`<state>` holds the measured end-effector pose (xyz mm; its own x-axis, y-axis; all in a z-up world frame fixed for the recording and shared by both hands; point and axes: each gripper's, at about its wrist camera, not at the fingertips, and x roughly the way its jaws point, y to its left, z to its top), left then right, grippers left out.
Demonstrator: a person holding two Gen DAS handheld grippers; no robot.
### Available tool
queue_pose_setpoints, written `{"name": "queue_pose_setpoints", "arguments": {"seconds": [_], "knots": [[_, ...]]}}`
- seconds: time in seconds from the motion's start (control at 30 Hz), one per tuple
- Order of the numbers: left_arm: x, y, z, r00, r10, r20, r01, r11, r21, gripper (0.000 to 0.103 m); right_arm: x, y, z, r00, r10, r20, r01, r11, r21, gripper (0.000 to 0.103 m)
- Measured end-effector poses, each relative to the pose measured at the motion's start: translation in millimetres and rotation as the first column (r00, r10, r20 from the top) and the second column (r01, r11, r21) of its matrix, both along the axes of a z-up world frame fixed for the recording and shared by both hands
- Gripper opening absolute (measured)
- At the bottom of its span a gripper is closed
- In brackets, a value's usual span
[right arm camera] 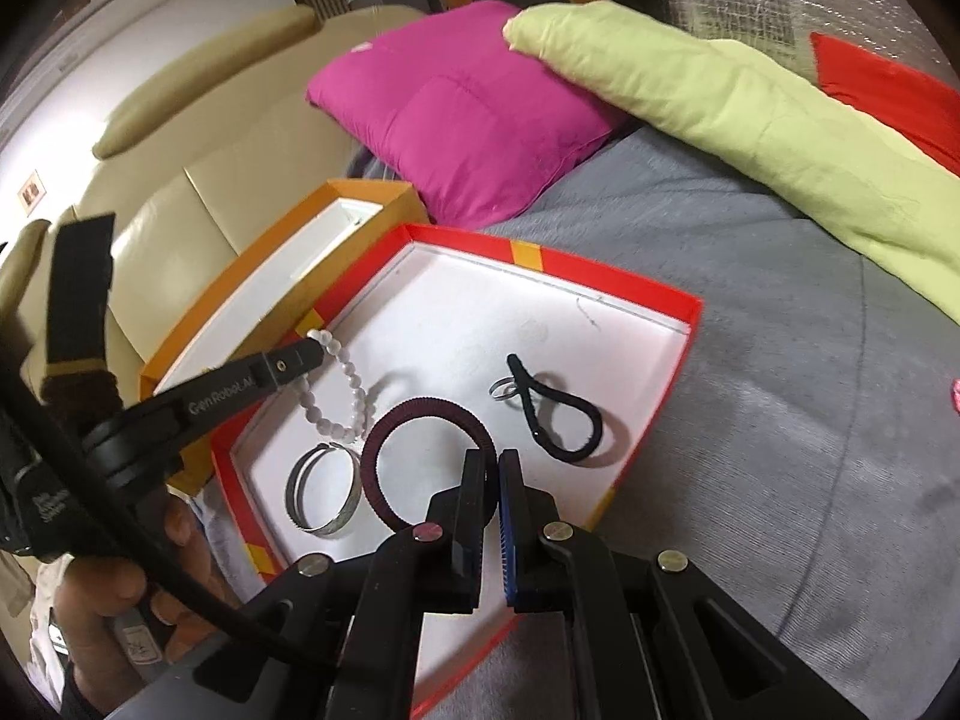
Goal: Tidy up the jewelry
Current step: 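Carry the red bangle and pearl bracelet in both tools over the tray, then open the left tool to drop the pearl bracelet while the right tool releases the red bangle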
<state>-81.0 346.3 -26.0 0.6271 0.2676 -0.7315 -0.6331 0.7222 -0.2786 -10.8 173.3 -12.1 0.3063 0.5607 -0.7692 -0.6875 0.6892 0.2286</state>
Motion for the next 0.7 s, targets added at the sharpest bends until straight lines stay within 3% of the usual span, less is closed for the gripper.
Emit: {"name": "queue_pose_setpoints", "arguments": {"seconds": [0.53,0.57,0.67,0.7], "knots": [[0.0,17.5,-9.5,0.998,0.023,-0.054,-0.022,1.000,0.005,0.011,6.0,27.1,-22.8,1.000,0.013,-0.019,-0.015,0.996,-0.091,0.007],[-0.8,17.9,-8.3,0.998,0.024,-0.054,-0.024,1.000,0.001,0.013,6.0,25.6,-22.3,1.000,0.011,-0.018,-0.012,0.996,-0.090,0.007],[-4.4,17.0,-2.2,0.999,0.038,-0.039,-0.038,0.999,0.004,0.039,6.5,20.0,-18.6,1.000,-0.003,-0.010,0.002,0.997,-0.082,0.014],[-5.8,15.8,0.8,0.998,0.046,-0.034,-0.045,0.999,0.015,0.039,7.4,18.0,-17.1,1.000,-0.008,-0.013,0.007,0.997,-0.077,0.015]]}}
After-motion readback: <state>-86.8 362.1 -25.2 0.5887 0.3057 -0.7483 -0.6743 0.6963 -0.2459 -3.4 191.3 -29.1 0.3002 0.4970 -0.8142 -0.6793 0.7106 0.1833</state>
